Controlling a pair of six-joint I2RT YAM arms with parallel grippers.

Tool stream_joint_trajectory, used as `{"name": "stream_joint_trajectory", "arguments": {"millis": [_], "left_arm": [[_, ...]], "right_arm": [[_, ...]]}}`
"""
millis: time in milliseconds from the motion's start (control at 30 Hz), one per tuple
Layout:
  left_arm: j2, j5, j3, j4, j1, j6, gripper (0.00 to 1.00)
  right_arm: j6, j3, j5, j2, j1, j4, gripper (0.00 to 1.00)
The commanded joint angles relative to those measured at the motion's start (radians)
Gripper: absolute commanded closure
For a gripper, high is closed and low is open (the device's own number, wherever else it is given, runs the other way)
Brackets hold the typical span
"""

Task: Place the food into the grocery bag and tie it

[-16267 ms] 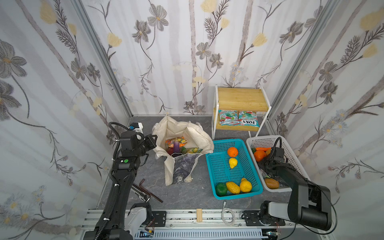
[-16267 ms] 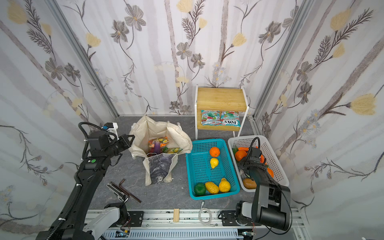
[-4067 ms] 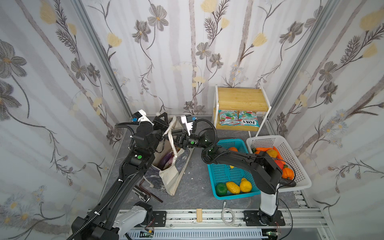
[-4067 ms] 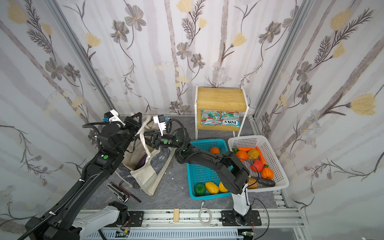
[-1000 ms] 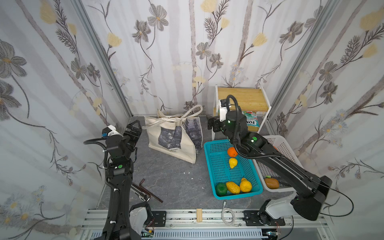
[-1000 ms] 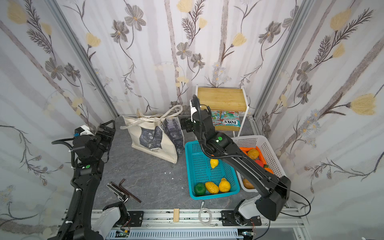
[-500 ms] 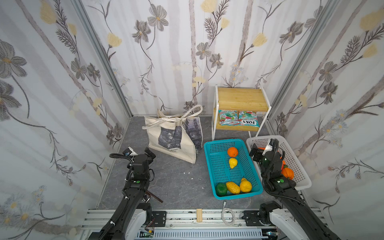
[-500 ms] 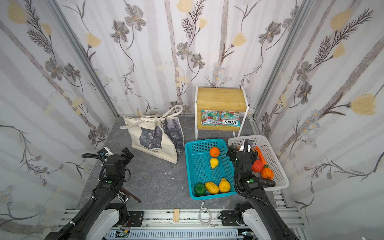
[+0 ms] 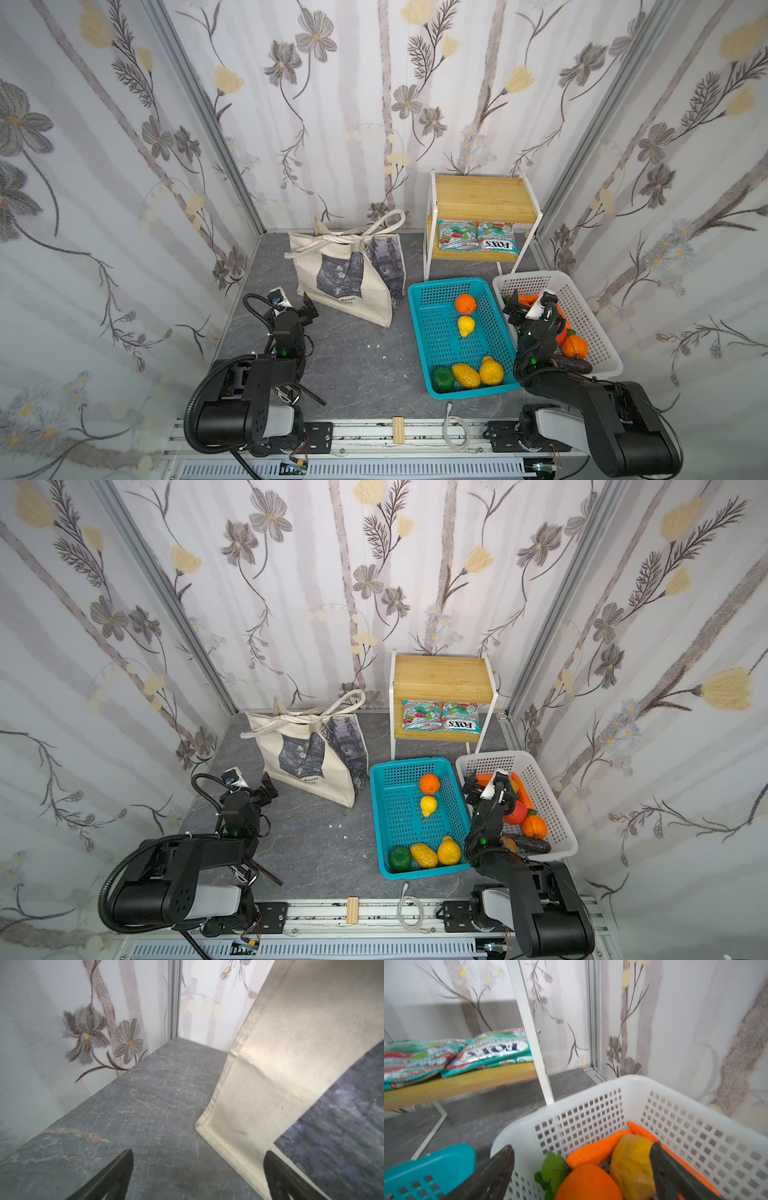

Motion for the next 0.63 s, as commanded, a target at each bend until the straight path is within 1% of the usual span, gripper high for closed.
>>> {"name": "stream_joint_trajectory", "arguments": {"millis": [0, 33, 67, 100, 133, 233, 467, 600], "left_arm": [[0.102, 0.115, 0.009, 0.213, 0.002, 0.037, 0.00], [0.133, 0.110, 0.012, 0.233, -0.003, 0.043, 0.00], [0.151, 0.087, 0.012, 0.269, -0.016, 0.059, 0.00], [0.150, 0.070, 0.013, 0.259, -0.027, 0.065, 0.00], [0.150, 0.062, 0.016, 0.258, -0.030, 0.069, 0.00], [0.152, 0.064, 0.022, 0.250, -0.034, 0.074, 0.00], [0.152, 0.060, 0.023, 0.247, -0.036, 0.076, 0.00], [0.152, 0.059, 0.024, 0.246, -0.037, 0.076, 0.00]], "right_arm": [[-0.031, 0.015, -0.064, 0.073, -0.002, 0.190, 0.00], [-0.033, 0.015, -0.068, 0.080, -0.003, 0.205, 0.00], [-0.026, 0.032, -0.069, 0.068, -0.007, 0.144, 0.00], [-0.020, 0.059, -0.064, 0.065, -0.008, 0.077, 0.00], [-0.021, 0.068, -0.063, 0.064, -0.009, 0.069, 0.00], [-0.026, 0.048, -0.066, 0.076, -0.008, 0.129, 0.00], [-0.024, 0.074, -0.073, 0.086, -0.010, 0.087, 0.00], [-0.025, 0.055, -0.076, 0.072, -0.011, 0.111, 0.00]]}}
